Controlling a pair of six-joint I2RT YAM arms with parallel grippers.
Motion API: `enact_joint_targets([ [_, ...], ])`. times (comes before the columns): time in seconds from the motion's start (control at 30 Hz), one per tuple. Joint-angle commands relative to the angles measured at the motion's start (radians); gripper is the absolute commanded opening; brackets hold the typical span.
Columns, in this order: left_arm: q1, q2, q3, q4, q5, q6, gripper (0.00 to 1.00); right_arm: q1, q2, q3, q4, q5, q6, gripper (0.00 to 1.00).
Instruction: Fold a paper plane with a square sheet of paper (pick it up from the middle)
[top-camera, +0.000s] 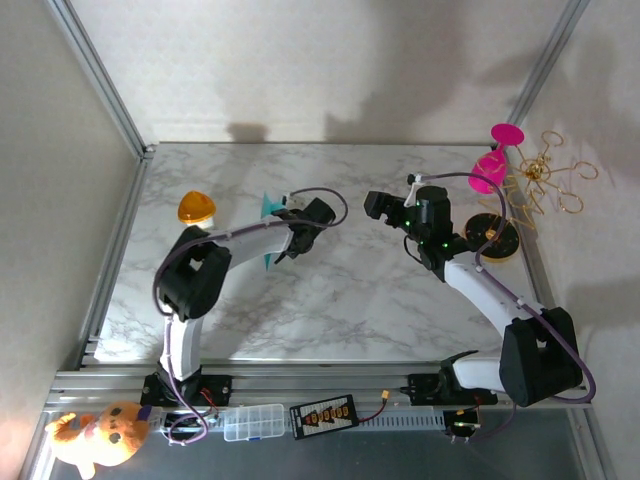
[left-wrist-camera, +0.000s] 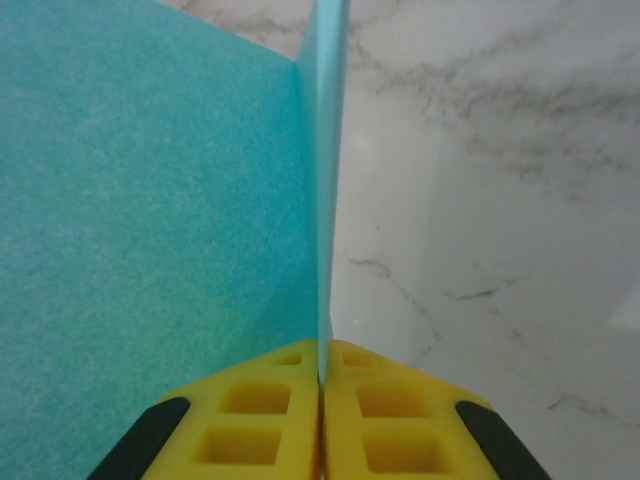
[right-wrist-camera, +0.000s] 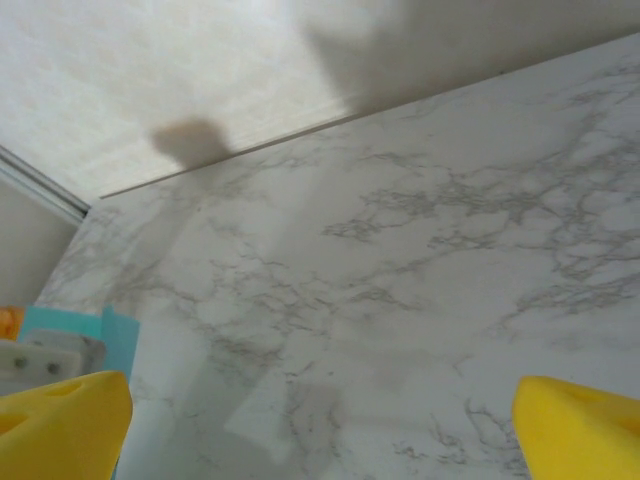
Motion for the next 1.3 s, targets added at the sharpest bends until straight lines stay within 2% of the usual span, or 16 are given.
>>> enact_joint_targets([
  [0.0,-0.022,0.059,0.043,-0.077,-0.1,-0.015,0.09,0.002,-0.008,-0.001,-0.03,0.087,0.008,0.97],
  [0.17,-0.043,0.127,0.085,-0.081,-0.063,-0.05,0.14,0.002,-0.008,0.004,-0.055,0.141,0.045,0.98],
  [0.4,-0.068,0.14,0.121,-0.055,0.056,-0.148,0.35,0.003,0.005,0.011,-0.068,0.144,0.086,0.98],
  [0.67,-0.101,0.06,0.093,0.129,0.353,-0.274,0.46,0.003,0.021,0.032,-0.121,0.213,0.101,0.99],
  [0.87,-0.098,-0.109,-0.091,0.429,0.711,-0.409,0.51,-0.015,0.021,0.029,-0.149,0.218,0.114,0.99],
  [0.93,-0.087,-0.152,-0.149,0.493,0.777,-0.453,0.51,-0.017,0.022,0.021,-0.134,0.2,0.11,0.99],
  [1.03,-0.054,-0.229,-0.23,0.534,0.8,-0.49,0.51,-0.017,0.033,0.017,-0.112,0.158,0.103,0.99],
  [1.13,0.0,-0.293,-0.312,0.54,0.776,-0.497,0.49,-0.016,0.06,0.023,-0.095,0.103,0.101,0.99],
  [1.27,0.08,-0.326,-0.393,0.508,0.745,-0.495,0.41,-0.016,0.1,0.031,-0.08,0.035,0.12,0.99],
])
